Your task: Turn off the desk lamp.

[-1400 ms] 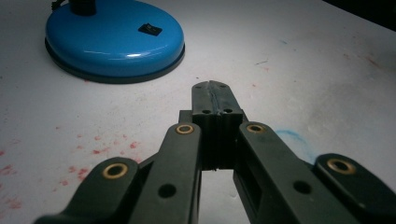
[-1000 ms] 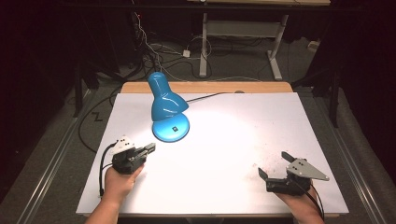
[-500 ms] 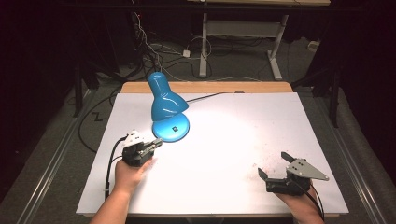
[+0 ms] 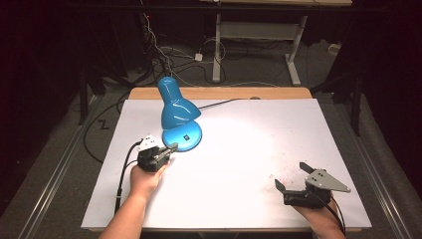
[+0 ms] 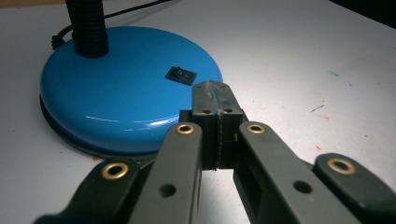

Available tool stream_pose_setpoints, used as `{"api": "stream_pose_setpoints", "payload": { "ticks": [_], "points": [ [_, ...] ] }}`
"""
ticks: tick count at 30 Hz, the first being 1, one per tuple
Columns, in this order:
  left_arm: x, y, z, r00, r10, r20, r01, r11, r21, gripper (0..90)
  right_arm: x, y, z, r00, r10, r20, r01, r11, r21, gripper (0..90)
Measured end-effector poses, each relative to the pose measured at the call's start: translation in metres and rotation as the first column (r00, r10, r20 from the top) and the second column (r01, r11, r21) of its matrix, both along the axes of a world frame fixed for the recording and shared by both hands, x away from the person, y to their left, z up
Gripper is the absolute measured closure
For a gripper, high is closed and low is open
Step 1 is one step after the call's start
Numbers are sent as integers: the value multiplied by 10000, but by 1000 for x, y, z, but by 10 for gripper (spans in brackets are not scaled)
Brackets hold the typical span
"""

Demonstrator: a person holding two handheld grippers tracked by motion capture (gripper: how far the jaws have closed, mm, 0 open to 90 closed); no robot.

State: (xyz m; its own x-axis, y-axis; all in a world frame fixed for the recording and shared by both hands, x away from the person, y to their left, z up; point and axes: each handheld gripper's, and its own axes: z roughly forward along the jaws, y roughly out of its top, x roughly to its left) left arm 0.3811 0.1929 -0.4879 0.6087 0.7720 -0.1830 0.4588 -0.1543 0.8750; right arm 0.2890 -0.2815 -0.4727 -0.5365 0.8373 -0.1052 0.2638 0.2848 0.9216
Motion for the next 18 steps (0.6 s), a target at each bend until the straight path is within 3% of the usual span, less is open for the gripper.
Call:
{"api": "stream_pose_setpoints", "payload": {
  "ticks": [4, 9, 15, 18],
  "points": [
    [5, -5, -1, 10000, -64, 41, 64, 9999, 156, 879, -1, 0, 0, 10000, 22, 3, -22, 10000, 0, 4],
    [14, -10, -1, 9998, 1, 182, 0, 10000, -21, 879, -1, 0, 1, 10000, 69, 56, -69, 10000, 52, 4],
    [26, -17, -3, 10000, 68, 59, -68, 9999, 127, 880, -1, 0, 1, 10000, 49, 10, -49, 10000, 65, 4],
    [28, -19, -2, 9994, 100, 342, -108, 9997, 233, 879, 0, 1, 0, 10000, 63, 1, -63, 10000, 40, 4]
  ]
}}
